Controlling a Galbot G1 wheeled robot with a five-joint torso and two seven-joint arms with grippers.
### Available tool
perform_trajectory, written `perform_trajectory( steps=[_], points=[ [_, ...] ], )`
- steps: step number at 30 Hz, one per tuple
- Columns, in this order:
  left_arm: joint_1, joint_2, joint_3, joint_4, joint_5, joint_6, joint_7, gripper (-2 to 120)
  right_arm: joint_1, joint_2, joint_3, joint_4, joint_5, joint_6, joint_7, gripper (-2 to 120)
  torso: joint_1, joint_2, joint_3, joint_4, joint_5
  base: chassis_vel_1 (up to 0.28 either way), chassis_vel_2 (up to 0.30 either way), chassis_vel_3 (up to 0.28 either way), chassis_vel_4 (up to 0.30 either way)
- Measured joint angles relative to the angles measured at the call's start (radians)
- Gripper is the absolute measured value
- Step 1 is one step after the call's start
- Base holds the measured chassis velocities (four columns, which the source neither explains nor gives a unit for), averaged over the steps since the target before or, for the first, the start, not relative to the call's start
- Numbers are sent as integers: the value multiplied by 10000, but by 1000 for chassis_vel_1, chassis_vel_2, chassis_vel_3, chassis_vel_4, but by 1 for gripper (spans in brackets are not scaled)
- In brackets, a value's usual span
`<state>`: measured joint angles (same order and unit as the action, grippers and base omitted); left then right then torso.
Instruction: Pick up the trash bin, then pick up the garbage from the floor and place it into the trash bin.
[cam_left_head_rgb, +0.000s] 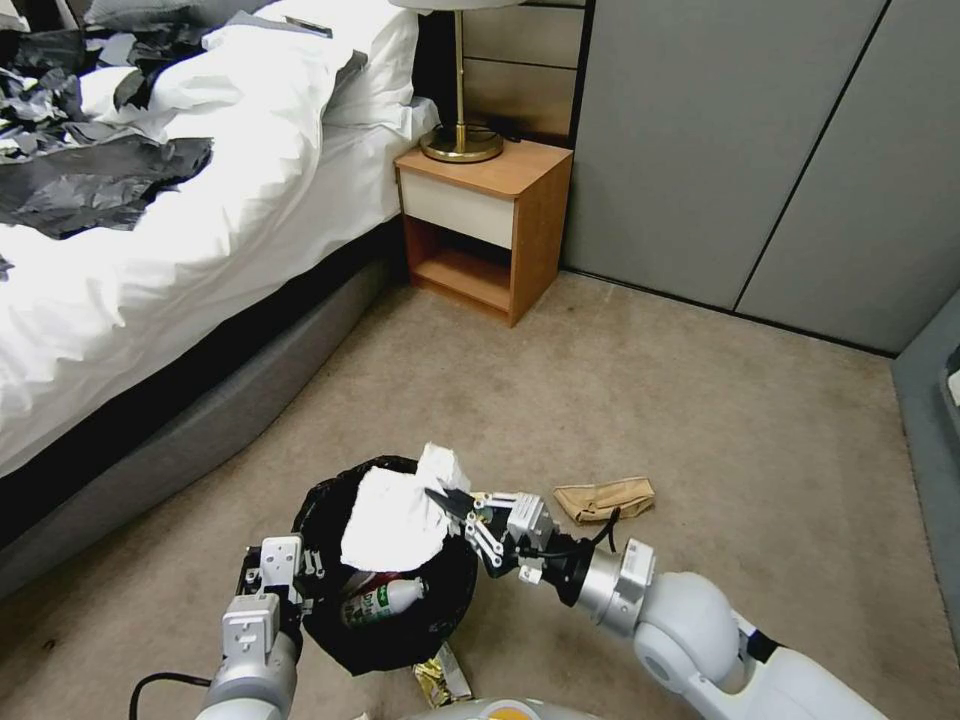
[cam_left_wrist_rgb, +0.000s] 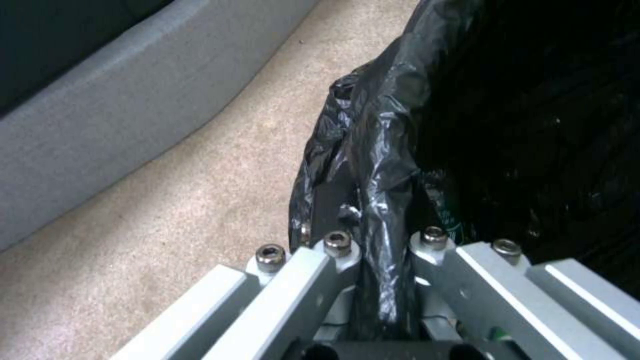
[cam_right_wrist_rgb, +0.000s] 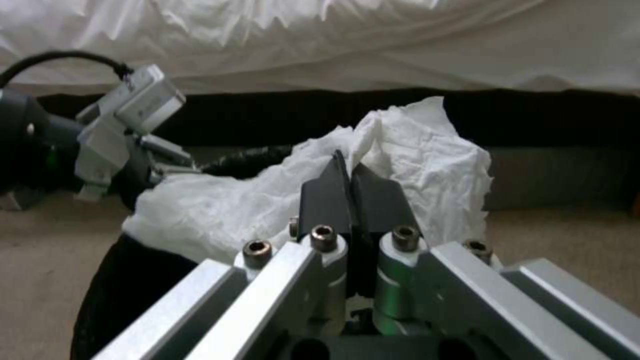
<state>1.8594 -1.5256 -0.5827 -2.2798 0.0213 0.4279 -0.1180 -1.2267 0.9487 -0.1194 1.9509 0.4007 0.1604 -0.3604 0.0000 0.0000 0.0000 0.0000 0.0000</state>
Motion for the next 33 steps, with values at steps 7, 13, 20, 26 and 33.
perform_trajectory(
  steps=[7,13,20,26,33],
  points=[
    [-19,-4,12,0,4,-10,-15,1,-218,-31,-277,-131,-265,3,-40,0,0,0,0,0,0,0,0,0,0],
    [-29,-9,52,0,7,-10,-17,1,-270,-45,-402,-238,-477,-29,-48,7,0,0,0,0,-1,0,0,0,0],
    [-52,-25,105,23,37,-10,-22,1,-186,9,-527,-403,-585,-103,21,34,0,0,0,0,0,0,0,0,0],
    [-59,-39,181,35,79,-6,-22,1,-68,45,-589,-438,-556,-146,110,55,-1,0,0,0,0,0,0,0,0],
    [-13,-66,294,79,185,-12,-23,1,360,109,-741,-497,-405,-325,349,82,-1,0,0,1,0,0,0,0,0]
  ],
)
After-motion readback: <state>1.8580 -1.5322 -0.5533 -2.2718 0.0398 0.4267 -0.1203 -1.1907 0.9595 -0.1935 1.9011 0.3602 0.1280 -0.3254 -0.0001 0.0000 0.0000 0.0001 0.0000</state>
